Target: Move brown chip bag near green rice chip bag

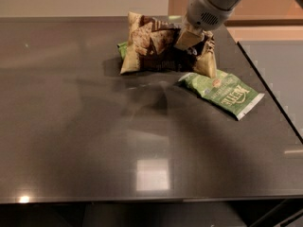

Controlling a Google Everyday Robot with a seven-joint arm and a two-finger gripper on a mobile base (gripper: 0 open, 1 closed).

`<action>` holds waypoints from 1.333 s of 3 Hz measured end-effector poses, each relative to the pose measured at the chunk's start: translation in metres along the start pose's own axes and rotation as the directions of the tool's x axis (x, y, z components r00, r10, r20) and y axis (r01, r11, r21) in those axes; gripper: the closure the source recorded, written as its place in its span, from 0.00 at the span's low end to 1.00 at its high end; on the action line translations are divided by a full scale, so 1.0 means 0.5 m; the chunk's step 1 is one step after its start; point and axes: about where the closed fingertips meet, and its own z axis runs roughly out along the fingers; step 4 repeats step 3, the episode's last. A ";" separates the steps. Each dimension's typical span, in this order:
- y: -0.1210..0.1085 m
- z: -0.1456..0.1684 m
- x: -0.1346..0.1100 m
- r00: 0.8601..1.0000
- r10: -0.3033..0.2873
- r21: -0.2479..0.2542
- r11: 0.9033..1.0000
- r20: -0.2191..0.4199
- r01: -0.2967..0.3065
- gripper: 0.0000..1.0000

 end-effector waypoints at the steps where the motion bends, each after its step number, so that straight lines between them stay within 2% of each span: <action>1: 0.001 0.002 -0.002 1.000 -0.002 -0.002 1.000 0.000 0.002 0.13; 2: 0.003 0.004 -0.004 1.000 -0.004 -0.004 1.000 0.000 0.004 0.00; 4: 0.003 0.004 -0.004 1.000 -0.004 -0.004 1.000 0.000 0.004 0.00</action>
Offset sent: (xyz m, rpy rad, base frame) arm -0.0001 0.0013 -0.0006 -0.0005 0.0009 0.0023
